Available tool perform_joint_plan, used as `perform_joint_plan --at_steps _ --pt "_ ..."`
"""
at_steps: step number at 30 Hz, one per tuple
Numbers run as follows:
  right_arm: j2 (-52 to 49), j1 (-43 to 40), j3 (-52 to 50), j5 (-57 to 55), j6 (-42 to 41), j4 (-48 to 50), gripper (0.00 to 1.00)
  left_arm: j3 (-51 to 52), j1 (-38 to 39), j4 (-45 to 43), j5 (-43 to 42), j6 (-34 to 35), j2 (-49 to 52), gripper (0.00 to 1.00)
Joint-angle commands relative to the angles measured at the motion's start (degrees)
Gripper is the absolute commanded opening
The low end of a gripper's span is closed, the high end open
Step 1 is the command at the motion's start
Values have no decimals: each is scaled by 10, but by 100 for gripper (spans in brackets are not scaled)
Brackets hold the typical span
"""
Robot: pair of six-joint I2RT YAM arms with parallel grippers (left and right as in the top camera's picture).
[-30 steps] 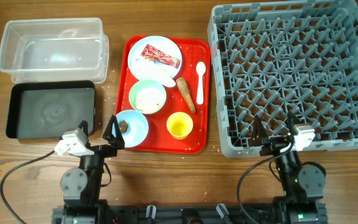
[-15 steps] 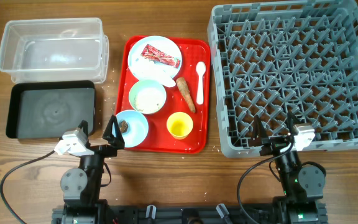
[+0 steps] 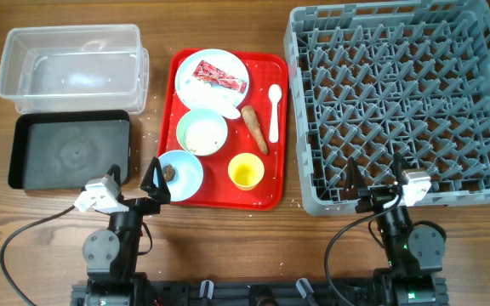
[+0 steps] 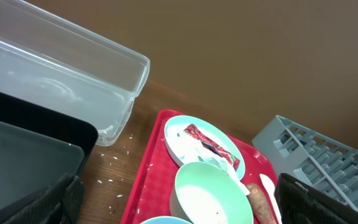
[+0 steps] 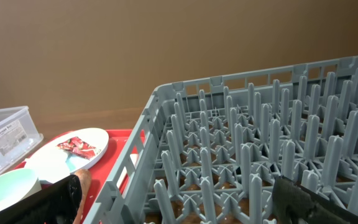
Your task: Sort waste into correct bins and load items into the dishwasher rack
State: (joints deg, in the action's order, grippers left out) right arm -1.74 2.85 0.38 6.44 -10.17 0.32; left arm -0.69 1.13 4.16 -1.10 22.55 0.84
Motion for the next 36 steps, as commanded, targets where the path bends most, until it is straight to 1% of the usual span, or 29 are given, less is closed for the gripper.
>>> perform_joint_plan --at_steps 1,23,25,26,28,29,30,32,33,36 --pt "7 3 -1 9 11 3 100 3 2 2 1 -13 -5 100" --pt "7 3 -1 9 11 3 100 4 2 1 1 -13 -5 100" --pt "7 3 -1 -37 12 3 100 4 2 1 2 -13 -5 100" --pt "7 3 -1 -38 -8 14 100 3 2 -1 2 -13 -5 100" --pt "7 3 -1 -35 -74 17 100 3 2 0 1 -10 -5 100" --pt "7 3 -1 -31 -102 32 100 3 2 0 1 7 -5 100" --pt "7 3 -1 2 -96 62 100 3 3 -7 -9 17 -5 100" --pt "7 3 1 73 -33 111 100 3 3 -40 -56 9 -5 100" --pt "5 3 16 88 -32 113 100 3 3 -74 -91 -9 -5 100" --pt "-21 3 80 87 -27 110 100 -25 3 -87 -98 -14 -1 100"
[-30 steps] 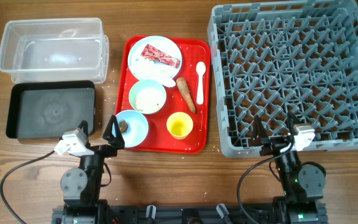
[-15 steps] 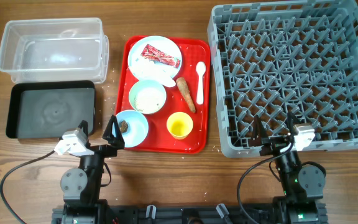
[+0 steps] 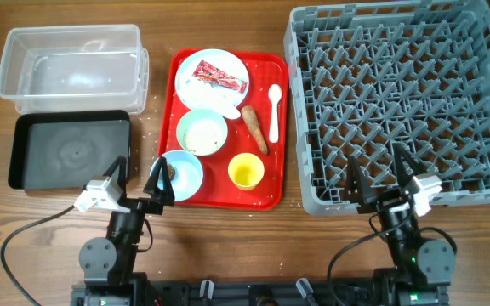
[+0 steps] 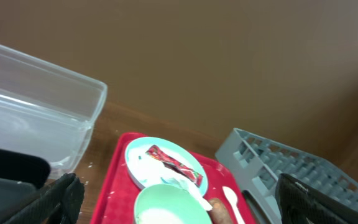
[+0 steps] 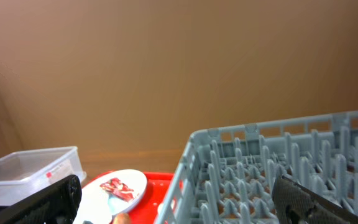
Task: Sort waste into correct bins and load items into the dishwasher rack
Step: 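Move the red wrapper into the clear bin with the left gripper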
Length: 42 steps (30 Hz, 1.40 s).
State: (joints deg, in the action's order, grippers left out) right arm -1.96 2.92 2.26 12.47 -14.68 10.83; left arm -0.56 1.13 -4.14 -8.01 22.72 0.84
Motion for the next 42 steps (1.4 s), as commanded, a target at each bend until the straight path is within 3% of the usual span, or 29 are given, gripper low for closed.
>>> perform_joint_plan --at_steps 1,4,9,13,15,18,19,24,27,28,31,33,37,40,42 --pt "-34 2 86 27 28 4 100 -46 3 -3 -29 -16 8 100" --pt "-125 2 189 34 58 -25 100 -132 3 20 -31 -45 81 100" --pt "-319 2 427 57 92 -185 100 -382 3 106 -31 -76 360 100" --pt "-437 2 625 53 147 -386 100 -694 7 306 -30 -76 650 100" --pt "-506 2 706 49 148 -475 100 -899 35 451 -7 -110 817 100" --pt "-599 2 774 39 172 -562 100 -1139 94 581 58 -141 1019 100" --pt "-615 2 775 39 182 -565 100 -1167 107 585 61 -155 1055 100" --pt "-710 2 774 42 183 -571 100 -1175 155 577 -19 -141 1161 100" --pt "-773 2 774 44 172 -563 100 -1175 165 563 -14 -139 1194 100" --pt "-793 2 774 44 156 -561 100 -1175 164 561 -3 -99 1213 100" --pt "-831 2 774 50 130 -557 100 -1174 164 583 103 137 1268 100" --pt "-840 2 774 72 130 -552 100 -1174 164 581 142 229 1319 100" --pt "-840 2 774 72 129 -550 100 -1174 163 577 139 245 1395 100" --pt "-840 2 773 71 114 -550 100 -1174 164 580 139 245 1398 100" --pt "-840 2 773 72 90 -553 100 -1164 164 587 136 245 1407 71"
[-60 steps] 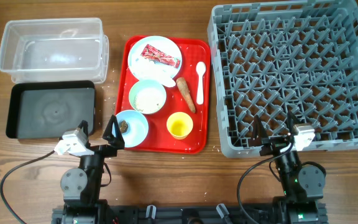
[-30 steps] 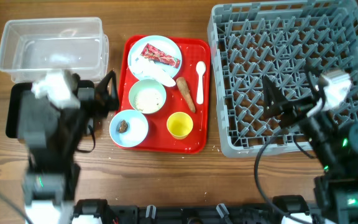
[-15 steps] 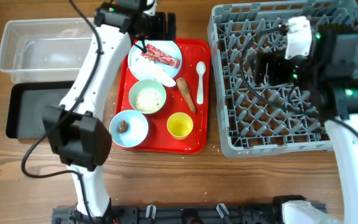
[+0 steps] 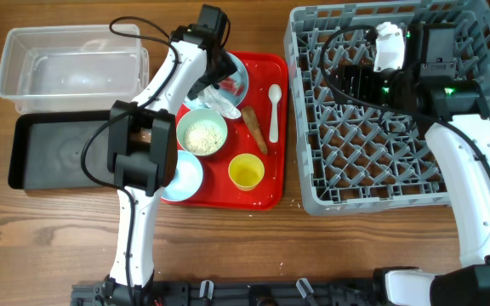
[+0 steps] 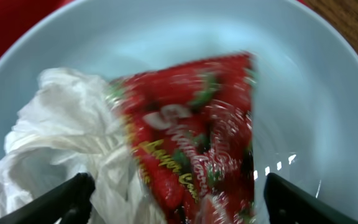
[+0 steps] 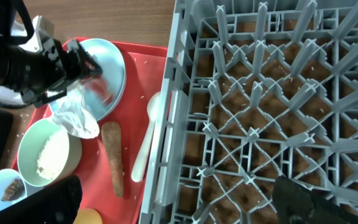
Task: Sort waste into correct bins and load items into the dishwasher rack
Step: 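Move the red wrapper into the clear bin with the left gripper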
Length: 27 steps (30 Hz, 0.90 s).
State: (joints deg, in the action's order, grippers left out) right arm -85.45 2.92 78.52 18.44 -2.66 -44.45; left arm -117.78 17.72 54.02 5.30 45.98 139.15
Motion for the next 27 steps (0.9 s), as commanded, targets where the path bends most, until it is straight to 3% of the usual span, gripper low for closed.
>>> perform_joint_plan --at_steps 1,4,5,9,15,18,23,24,25,26,27 --pt "-5 2 11 12 -40 -2 100 15 -2 10 0 12 34 52" --pt "-5 2 11 12 -51 -18 100 16 -2 25 -19 12 51 7" --pt "-5 2 11 12 -50 -23 100 16 -2 27 -22 11 51 4" --pt "-5 2 11 12 -50 -20 100 -32 -25 60 -99 -38 -2 4" --pt "-5 2 11 12 -50 -13 100 -79 -97 108 -102 -66 -151 4" --pt "-5 2 11 12 -50 -2 100 -79 -156 95 -47 -70 -181 4" --pt "-5 2 11 12 -51 3 100 -77 -253 27 9 -70 -137 4" --pt "-5 2 11 12 -53 3 100 -77 -261 17 8 -69 -125 7" --pt "-5 2 11 12 -53 2 100 -77 -266 9 8 -69 -112 19" --pt "-5 2 11 12 -53 0 100 -77 -272 3 8 -69 -95 56" --pt "-5 2 11 12 -53 -2 100 -77 -274 2 8 -69 -89 81"
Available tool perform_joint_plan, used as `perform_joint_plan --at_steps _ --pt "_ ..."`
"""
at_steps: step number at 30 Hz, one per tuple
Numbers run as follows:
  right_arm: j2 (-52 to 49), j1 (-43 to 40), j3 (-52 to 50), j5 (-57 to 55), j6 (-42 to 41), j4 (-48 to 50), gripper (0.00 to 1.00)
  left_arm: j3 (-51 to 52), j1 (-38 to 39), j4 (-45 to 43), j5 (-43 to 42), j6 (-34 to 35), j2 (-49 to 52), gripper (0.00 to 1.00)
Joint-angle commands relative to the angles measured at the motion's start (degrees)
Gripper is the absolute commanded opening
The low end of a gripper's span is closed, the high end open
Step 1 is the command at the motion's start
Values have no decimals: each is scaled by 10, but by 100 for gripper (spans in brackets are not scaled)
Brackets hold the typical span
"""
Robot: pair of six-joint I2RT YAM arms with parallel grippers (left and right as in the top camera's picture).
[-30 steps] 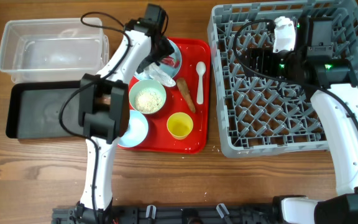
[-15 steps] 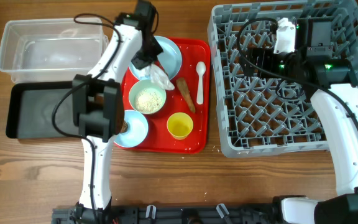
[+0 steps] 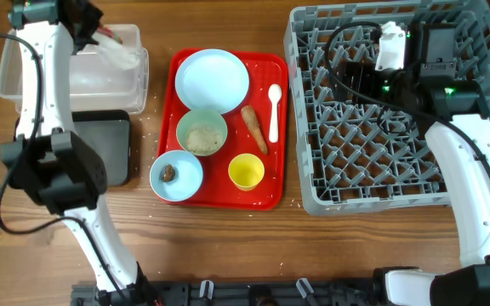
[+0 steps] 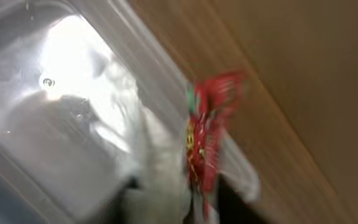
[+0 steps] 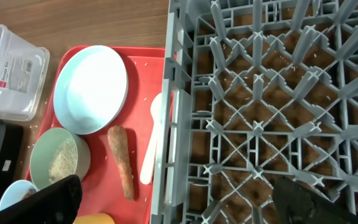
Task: Sort waste into correct bins and load items into the dishwasher rack
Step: 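Move the red wrapper into the clear bin with the left gripper, then tip rice from the green bowl onto the black tray with the left gripper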
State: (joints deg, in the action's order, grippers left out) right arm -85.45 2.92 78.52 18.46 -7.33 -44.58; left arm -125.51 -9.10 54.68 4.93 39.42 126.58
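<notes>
My left gripper (image 3: 92,27) hangs over the clear plastic bin (image 3: 32,72) at the far left, shut on a red snack wrapper (image 4: 207,134) and a crumpled white tissue (image 4: 160,168), both blurred in the left wrist view. The white plate (image 3: 215,78) on the red tray (image 3: 266,200) is bare. A green bowl of rice (image 3: 202,132), a blue bowl (image 3: 175,172) with a food scrap, a yellow cup (image 3: 246,172), a brown sausage-like piece (image 3: 253,127) and a white spoon (image 3: 274,110) also lie on the tray. My right gripper (image 3: 360,78) is open above the grey dishwasher rack (image 3: 415,161).
A black tray (image 3: 119,127) lies below the clear bin, partly under my left arm. Scattered rice grains dot the wood beside the red tray. The rack's left wall (image 5: 178,124) runs right next to the spoon (image 5: 154,140).
My left gripper was down on the white plate at the wrapper and tissue. It is now over the clear bin with both in its grip, and the plate is bare. The right arm has hardly moved.
Both arms sat folded at the table's front edge with open grippers, then tilted up a little. Later the left gripper was at the plate's wrapper and tissue and the right was above the rack. Now the left holds that waste over the clear bin.
</notes>
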Motion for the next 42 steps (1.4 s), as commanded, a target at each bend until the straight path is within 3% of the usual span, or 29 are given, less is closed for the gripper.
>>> perform_joint_plan --at_steps 1,6,8,10,11,12,14,16,19,22,28,30,32,34,37,40,42 --pt "-5 2 11 12 -6 0 100 0 -7 -3 11 -4 45 100" --pt "-5 2 11 12 -6 4 100 -1 -5 2 -10 -22 16 100" --pt "-5 2 11 12 -6 5 100 -1 3 4 -65 -97 -5 99" --pt "-5 2 11 12 -6 10 100 -1 7 -8 -19 -156 -10 100" --pt "-5 2 11 12 -6 10 100 -1 7 -11 -38 -207 -10 100" --pt "-5 2 11 12 -10 9 100 -1 8 0 -92 -287 -10 100" --pt "-5 2 11 12 -19 10 100 -1 14 37 -196 -362 -11 100" --pt "-5 2 11 12 -18 9 100 -1 34 95 -206 -362 -13 99" --pt "-5 2 11 11 -17 13 100 -1 94 203 -205 -360 -13 86" --pt "-5 2 11 9 -16 13 100 2 183 269 -199 -358 -12 88" --pt "-5 2 11 10 -16 12 100 129 318 210 -102 -362 -11 87" --pt "-5 2 11 9 -16 13 100 183 346 165 -104 -362 -11 82" --pt "-5 2 11 9 -16 12 100 216 358 148 -101 -359 -11 69" --pt "-5 2 10 9 -16 12 100 237 357 131 -74 -314 -11 59" --pt "-5 2 9 9 -16 12 100 269 356 90 -48 -253 -11 33" --pt "-5 2 9 9 -17 13 100 271 356 79 -48 -239 -11 4" --pt "-5 2 9 9 -17 18 100 267 356 66 -51 -239 -12 4"
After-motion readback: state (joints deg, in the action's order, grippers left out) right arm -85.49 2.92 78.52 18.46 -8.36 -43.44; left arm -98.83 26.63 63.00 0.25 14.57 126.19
